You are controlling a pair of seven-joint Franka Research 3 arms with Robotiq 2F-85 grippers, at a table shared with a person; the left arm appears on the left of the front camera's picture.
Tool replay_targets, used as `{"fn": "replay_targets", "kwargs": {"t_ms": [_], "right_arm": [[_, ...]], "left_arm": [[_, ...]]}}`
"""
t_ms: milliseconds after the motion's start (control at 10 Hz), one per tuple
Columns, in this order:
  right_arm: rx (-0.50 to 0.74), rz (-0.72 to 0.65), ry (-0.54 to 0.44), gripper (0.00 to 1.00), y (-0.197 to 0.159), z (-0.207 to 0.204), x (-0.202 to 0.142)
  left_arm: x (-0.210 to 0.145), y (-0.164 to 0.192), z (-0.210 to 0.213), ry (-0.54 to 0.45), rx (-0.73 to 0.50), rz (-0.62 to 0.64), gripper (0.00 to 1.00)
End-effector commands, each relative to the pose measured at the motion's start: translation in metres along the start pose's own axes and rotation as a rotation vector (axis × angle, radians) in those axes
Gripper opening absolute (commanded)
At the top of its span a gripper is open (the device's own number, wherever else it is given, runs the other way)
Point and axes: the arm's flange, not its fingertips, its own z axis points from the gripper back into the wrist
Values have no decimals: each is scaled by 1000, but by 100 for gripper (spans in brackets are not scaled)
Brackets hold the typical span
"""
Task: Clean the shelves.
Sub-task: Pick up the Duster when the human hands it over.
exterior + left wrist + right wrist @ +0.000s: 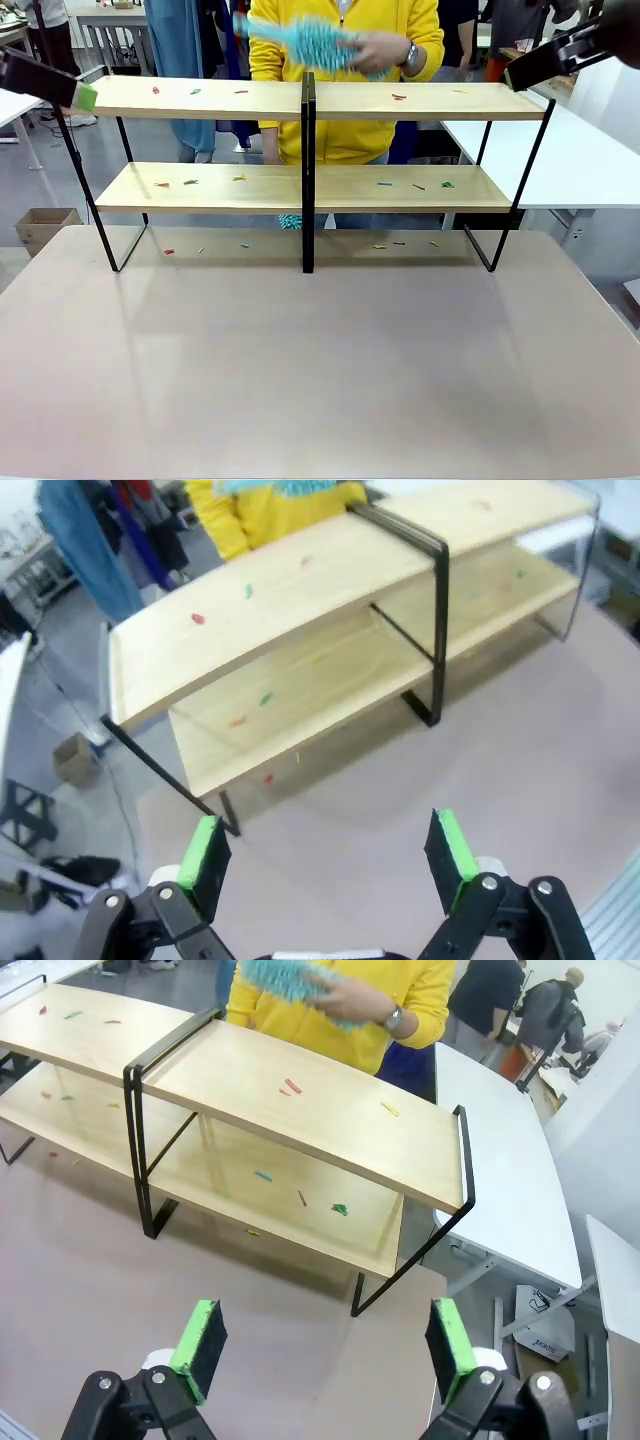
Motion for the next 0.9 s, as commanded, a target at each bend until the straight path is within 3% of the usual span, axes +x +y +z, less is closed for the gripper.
{"fn": "replay_targets", "kwargs": {"t_ms": [0,300,800], "right_arm": [[-14,-22,16,100,-5,-5,4],[-1,-30,30,100,-3,-11,1],[13,-30,32,100,-2,-15,-1]], "left_arm": [[-16,-12,-7,-16,73,214,100],[-8,-16,-13,-17,157,320,100],[2,-32,-24,-7,166,299,100]]}}
